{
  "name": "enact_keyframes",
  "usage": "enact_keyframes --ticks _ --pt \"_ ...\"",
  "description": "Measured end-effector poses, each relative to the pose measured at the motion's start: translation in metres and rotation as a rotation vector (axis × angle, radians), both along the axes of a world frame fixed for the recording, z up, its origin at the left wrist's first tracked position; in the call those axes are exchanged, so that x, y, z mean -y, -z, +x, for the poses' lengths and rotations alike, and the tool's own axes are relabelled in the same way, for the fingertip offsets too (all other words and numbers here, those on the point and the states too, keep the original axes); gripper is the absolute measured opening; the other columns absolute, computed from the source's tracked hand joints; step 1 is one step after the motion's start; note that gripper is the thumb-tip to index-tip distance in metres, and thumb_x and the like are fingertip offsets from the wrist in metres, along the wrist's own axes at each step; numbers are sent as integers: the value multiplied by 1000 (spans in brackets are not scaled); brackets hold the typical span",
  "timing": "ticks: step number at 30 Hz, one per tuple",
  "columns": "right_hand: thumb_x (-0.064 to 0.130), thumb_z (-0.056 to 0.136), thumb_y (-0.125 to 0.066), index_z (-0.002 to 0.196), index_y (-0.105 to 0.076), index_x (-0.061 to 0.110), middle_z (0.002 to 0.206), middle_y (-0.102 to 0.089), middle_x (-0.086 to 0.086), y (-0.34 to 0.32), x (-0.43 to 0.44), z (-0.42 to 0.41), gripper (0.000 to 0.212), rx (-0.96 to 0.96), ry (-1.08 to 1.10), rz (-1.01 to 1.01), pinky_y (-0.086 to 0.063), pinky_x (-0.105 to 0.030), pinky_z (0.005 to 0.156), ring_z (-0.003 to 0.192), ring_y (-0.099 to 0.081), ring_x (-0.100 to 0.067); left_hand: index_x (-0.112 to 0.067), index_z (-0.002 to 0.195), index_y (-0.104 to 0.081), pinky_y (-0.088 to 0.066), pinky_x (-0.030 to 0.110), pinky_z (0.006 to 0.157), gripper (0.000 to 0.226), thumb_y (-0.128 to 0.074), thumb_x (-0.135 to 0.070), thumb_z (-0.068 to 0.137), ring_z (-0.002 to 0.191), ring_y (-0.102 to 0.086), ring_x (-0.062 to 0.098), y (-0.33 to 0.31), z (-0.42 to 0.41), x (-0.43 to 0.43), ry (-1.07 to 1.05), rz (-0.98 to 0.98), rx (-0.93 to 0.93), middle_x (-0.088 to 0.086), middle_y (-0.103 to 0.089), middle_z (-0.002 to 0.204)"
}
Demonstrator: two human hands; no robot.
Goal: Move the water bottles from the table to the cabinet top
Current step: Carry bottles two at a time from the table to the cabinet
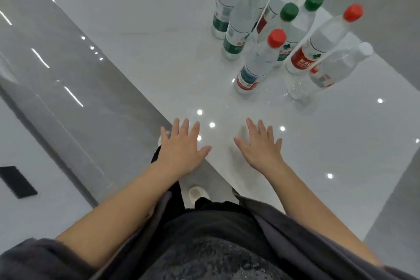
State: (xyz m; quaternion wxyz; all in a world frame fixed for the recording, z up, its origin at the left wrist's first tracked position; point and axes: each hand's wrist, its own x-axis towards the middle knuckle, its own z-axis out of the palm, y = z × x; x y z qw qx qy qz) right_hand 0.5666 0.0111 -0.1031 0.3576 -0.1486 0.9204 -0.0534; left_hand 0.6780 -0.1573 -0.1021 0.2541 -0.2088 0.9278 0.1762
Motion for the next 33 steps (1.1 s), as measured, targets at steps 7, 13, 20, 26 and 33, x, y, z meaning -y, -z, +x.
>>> enact_keyframes --ticks 7,13,20,26,33 --pt "51 95 -51 156 1 28 165 2 0 7 56 -44 84 1 438 -144 -7 -56 119 152 2 -27 -20 154 -2 -4 58 116 76 -31 -60 95 149 4 31 8 -96 81 343 -23 28 8 -3 162" --pt "27 79 -80 151 -22 23 151 -37 9 12 99 -70 92 -166 932 -597 -31 -22 100 137 -37 -13 -17 154 2 -16 48 118 90 -55 -47 92 147 -13 26 15 -183 125 248 302 -159 7 -11 161" --pt "45 61 -88 126 -53 21 118 -67 6 44 129 -98 78 -338 1295 -766 -54 -41 94 107 -66 -13 -17 151 -19 -32 29 112 95 -77 -28 78 139 -33 15 36 -263 133 77 699 -376 -1 -32 153" --pt "38 62 -88 120 -60 17 112 -71 2 53 134 -103 68 -400 1374 -784 -55 -41 94 104 -68 -13 -18 135 -42 -40 22 93 72 -81 -24 74 118 -53 15 44 -296 128 25 791 -373 -4 -56 130" --pt "43 60 -88 115 -62 16 108 -72 3 57 143 -71 67 -367 1402 -763 -55 -45 93 101 -69 -14 -27 132 -44 -43 25 89 70 -81 -37 73 106 -54 8 50 -262 160 221 760 -290 -12 -58 123"
